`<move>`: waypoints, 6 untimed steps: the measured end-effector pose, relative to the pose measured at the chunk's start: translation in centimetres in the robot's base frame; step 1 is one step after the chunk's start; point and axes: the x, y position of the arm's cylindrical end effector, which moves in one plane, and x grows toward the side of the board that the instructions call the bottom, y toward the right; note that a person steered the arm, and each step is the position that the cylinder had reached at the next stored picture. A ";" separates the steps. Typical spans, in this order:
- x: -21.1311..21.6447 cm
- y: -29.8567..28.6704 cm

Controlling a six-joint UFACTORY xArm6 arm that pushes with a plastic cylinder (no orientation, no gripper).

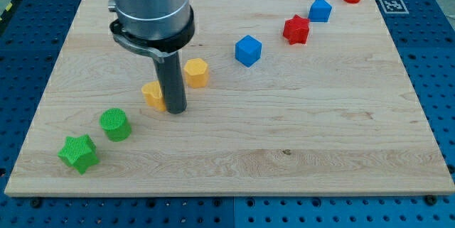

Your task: Push the green circle into the green star

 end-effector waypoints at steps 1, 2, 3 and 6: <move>0.0 -2.0; 0.0 -3.0; 0.9 -3.8; 4.1 -6.1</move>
